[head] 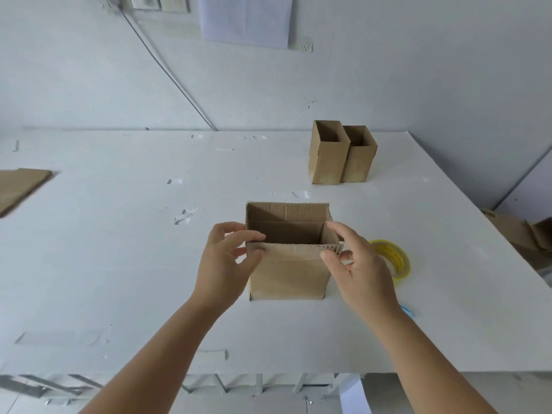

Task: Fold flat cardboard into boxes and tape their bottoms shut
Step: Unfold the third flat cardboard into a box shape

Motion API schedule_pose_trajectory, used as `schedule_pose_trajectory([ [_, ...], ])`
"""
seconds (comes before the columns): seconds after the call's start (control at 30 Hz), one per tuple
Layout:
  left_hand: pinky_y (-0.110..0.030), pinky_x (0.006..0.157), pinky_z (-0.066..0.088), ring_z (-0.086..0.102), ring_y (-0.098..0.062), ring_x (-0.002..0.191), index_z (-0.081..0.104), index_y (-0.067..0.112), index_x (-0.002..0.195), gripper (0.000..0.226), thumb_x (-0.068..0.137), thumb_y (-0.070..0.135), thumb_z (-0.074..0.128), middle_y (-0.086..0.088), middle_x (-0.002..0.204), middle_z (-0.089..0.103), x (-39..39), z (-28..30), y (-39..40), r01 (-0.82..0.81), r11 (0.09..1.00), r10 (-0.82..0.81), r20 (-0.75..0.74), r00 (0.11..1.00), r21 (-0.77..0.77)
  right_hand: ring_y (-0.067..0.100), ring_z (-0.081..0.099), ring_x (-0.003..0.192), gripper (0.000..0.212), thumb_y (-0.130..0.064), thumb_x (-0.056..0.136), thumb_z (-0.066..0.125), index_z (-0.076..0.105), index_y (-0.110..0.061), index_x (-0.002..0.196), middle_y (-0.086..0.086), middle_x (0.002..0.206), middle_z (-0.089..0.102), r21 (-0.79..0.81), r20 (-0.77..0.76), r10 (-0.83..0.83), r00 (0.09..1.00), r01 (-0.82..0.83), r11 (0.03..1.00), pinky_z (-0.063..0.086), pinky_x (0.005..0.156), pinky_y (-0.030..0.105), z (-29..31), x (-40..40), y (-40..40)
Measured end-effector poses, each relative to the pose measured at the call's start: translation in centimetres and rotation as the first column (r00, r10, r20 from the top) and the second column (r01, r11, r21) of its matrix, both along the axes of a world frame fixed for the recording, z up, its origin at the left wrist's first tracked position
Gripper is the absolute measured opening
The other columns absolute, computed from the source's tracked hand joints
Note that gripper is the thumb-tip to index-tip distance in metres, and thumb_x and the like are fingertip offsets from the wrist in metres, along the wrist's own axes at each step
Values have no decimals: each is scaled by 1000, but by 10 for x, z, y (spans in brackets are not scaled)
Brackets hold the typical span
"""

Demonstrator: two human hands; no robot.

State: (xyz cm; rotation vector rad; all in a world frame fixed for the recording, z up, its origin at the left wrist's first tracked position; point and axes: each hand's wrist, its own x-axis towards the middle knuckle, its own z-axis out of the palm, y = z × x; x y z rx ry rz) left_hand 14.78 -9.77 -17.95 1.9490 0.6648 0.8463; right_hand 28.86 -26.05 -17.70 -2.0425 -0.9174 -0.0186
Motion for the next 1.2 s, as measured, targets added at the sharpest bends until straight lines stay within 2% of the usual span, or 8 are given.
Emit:
schedule_pose_trajectory([
  [0.13,-12,81,50,59,-5,95,71,31,84,28,81,3,71,4,105,51,-1,-5,-2,-11,993,3,65,998,118,15,59,83,18,-7,84,67,70,-18,97,-6,109,50,108,50,-51,997,45,993,55,71,39,-3,-3,4],
  [0.27,-12,81,50,61,-5,94,73,22,88,21,84,3,68,5,105,59,-4,-9,-2,6,974,-19,58,998,225,9,57,88,14,3,81,66,68,-10,84,-7,100,55,195,105,-37,994,15,981,56,68,38,-8,-6,8],
  [0.53,-7,81,47,63,-2,86,65,23,97,14,91,11,61,32,89,62,-7,-12,0,27,970,-20,-32,999,240,20,69,82,6,-11,88,64,65,-12,94,-5,86,71,115,83,-37,996,27,993,55,65,39,-15,-7,7],
  [0.73,-16,73,46,59,-7,84,60,24,122,38,88,9,59,13,110,51,5,-2,9,7,954,37,-143,989,298,16,65,87,34,-21,88,64,56,-22,122,-10,99,66,-21,99,-50,994,52,998,46,70,28,-3,5,20],
  [0.87,-25,80,46,56,-12,94,63,24,121,37,90,6,55,7,111,54,8,1,17,64,956,10,-252,968,286,21,61,92,35,-21,90,59,53,-23,125,-2,110,66,-212,172,20,985,17,977,43,73,29,2,15,32],
  [0.97,-21,90,33,38,-17,117,56,30,129,47,89,5,55,6,128,47,11,-2,16,61,949,35,-297,954,309,23,50,112,48,-13,89,58,47,-21,134,0,136,48,-250,191,89,978,-40,968,42,88,31,2,18,37],
  [1.1,-32,112,16,12,-17,142,22,30,150,74,88,4,53,7,158,17,14,1,23,147,911,14,-383,923,386,27,21,139,73,-15,90,56,16,-26,150,0,158,15,-411,233,189,954,-80,908,31,108,40,7,27,43],
  [1.2,-34,115,4,-6,-13,146,8,29,152,76,90,3,44,11,160,5,19,2,28,262,852,-1,-499,867,453,24,20,142,72,-15,89,56,18,-23,151,1,157,21,-485,274,247,930,-88,870,25,111,39,12,31,47],
])
